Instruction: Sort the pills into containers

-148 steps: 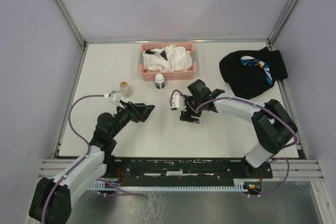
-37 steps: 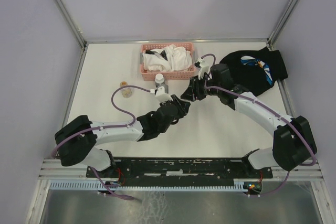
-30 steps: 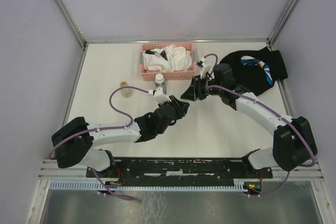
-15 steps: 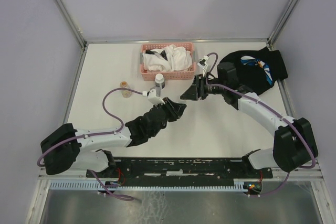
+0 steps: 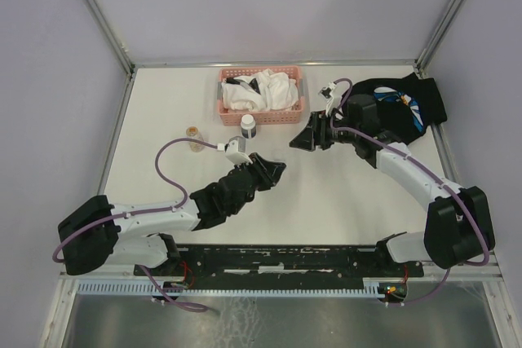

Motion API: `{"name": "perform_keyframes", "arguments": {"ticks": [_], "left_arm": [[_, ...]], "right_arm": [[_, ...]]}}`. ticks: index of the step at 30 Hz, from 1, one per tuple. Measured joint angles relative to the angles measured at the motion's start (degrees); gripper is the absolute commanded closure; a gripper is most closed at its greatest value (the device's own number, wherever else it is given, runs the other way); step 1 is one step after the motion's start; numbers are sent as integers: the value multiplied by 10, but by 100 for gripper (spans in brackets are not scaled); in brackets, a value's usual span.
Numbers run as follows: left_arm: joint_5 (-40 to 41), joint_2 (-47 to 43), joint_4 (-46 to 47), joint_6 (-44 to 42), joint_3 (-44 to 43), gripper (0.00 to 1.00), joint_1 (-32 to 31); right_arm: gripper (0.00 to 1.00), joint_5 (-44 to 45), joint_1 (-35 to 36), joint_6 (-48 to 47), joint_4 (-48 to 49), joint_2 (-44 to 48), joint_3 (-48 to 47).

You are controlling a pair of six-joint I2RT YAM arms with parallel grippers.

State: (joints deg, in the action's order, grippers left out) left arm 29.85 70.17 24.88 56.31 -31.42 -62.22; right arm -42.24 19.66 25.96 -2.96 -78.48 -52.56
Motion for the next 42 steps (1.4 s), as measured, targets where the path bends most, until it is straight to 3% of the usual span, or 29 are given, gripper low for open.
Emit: {"name": "perform_keyframes", "arguments": {"ticks": [5, 15, 24, 28, 33, 42], "left_arm": [[0, -1, 0, -2, 0, 97, 0], [-4, -6, 1, -2, 2, 97, 0], [-28, -10, 28, -2, 17, 97, 0], [-39, -9, 43, -2, 19, 97, 0], [-50, -9, 68, -2, 26, 97, 0], [-52, -16, 83, -1, 50, 97, 5]], "right_arm": [[43, 14, 1, -21, -19, 0, 0], [45, 16, 1, -57, -51, 0, -1], [59, 10, 1, -78, -72, -4, -7], [61, 3, 1, -78, -74, -12, -9], [58, -3, 1, -78, -77, -27, -11], [34, -75, -28, -43, -43, -25, -11]]}}
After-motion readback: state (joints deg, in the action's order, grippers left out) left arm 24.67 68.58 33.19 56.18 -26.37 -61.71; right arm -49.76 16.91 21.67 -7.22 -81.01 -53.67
